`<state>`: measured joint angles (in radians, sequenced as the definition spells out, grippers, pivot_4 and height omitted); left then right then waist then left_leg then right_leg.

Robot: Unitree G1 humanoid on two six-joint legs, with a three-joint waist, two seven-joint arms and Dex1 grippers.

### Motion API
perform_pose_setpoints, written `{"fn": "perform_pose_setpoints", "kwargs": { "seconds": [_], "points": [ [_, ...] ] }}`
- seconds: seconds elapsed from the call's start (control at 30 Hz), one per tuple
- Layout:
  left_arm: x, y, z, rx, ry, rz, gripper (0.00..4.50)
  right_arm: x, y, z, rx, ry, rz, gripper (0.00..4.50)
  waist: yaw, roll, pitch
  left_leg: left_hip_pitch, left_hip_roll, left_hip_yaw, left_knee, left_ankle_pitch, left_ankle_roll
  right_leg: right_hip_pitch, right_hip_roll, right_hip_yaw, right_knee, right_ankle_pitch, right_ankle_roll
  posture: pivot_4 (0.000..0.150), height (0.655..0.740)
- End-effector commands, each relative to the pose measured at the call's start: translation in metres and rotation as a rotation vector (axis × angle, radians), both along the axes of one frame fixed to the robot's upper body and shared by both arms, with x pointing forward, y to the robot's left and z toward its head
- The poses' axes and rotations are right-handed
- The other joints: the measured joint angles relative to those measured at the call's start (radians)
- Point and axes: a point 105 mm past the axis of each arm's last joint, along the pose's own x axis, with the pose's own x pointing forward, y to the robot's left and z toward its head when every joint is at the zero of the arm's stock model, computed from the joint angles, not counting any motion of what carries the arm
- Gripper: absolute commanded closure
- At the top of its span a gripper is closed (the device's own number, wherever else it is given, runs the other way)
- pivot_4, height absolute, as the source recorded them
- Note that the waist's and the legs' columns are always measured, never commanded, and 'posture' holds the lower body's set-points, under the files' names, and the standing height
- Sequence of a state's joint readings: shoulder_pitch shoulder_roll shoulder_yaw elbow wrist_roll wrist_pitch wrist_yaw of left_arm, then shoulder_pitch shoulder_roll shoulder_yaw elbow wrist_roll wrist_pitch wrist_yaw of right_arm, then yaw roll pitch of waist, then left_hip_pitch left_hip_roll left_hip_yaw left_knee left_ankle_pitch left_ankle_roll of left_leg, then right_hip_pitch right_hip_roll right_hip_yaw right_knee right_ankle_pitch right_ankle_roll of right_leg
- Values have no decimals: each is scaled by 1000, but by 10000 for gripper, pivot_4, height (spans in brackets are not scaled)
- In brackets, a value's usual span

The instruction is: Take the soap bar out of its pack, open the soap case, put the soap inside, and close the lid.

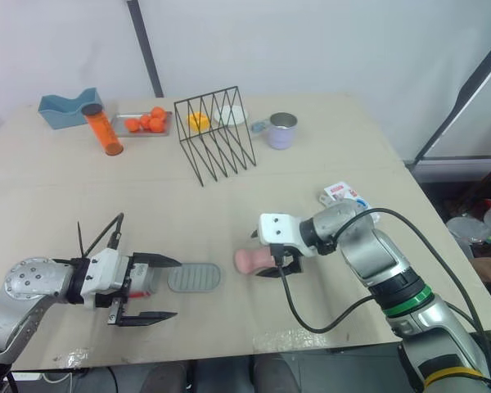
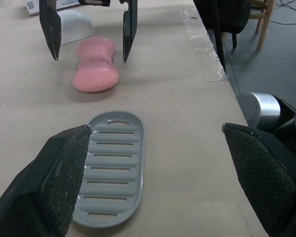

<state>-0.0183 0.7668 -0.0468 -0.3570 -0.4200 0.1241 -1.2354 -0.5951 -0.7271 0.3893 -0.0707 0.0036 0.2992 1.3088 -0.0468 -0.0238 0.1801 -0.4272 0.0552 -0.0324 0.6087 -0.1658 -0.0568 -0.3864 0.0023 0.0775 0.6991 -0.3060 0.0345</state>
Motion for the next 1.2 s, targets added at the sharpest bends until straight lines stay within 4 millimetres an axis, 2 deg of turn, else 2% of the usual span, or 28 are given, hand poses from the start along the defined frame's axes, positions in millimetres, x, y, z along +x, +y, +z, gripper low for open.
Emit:
{"fn": "perform_pose_setpoints", "kwargs": {
  "seconds": [0.03, 0.53, 0.6, 0.63, 0.67, 1.2],
  "points": [
    [-1, -7, 5, -4, -44, -20, 26, 1, 0, 11, -5, -44, 13, 0, 0, 0, 0, 0, 0, 0, 0, 0, 0, 0, 0, 0, 0, 0, 0, 1500, 7400],
    [-3, -15, 6, -22, -63, -36, 26, -1, 7, 8, -10, -39, 16, 0, 0, 0, 0, 0, 0, 0, 0, 0, 0, 0, 0, 0, 0, 0, 0, 1500, 7400],
    [-3, -16, 6, -21, -64, -35, 0, 0, 7, 7, -11, -38, 13, 5048, 0, 0, 0, 0, 0, 0, 0, 0, 0, 0, 0, 0, 0, 0, 0, 1500, 7400],
    [-3, -16, 6, -20, -64, -34, 0, 0, 7, 7, -13, -39, 12, 9538, 0, 0, 0, 0, 0, 0, 0, 0, 0, 0, 0, 0, 0, 0, 0, 1500, 7400],
    [-3, -16, 6, -20, -64, -32, 0, 0, 6, 6, -14, -39, 12, 12185, 0, 0, 0, 0, 0, 0, 0, 0, 0, 0, 0, 0, 0, 0, 0, 1500, 7400],
    [-1, -18, 7, -22, -73, -24, 0, -1, 8, -2, -33, -11, 16, 12185, 0, 0, 0, 0, 0, 0, 0, 0, 0, 0, 0, 0, 0, 0, 0, 1500, 7400]
  ]
}}
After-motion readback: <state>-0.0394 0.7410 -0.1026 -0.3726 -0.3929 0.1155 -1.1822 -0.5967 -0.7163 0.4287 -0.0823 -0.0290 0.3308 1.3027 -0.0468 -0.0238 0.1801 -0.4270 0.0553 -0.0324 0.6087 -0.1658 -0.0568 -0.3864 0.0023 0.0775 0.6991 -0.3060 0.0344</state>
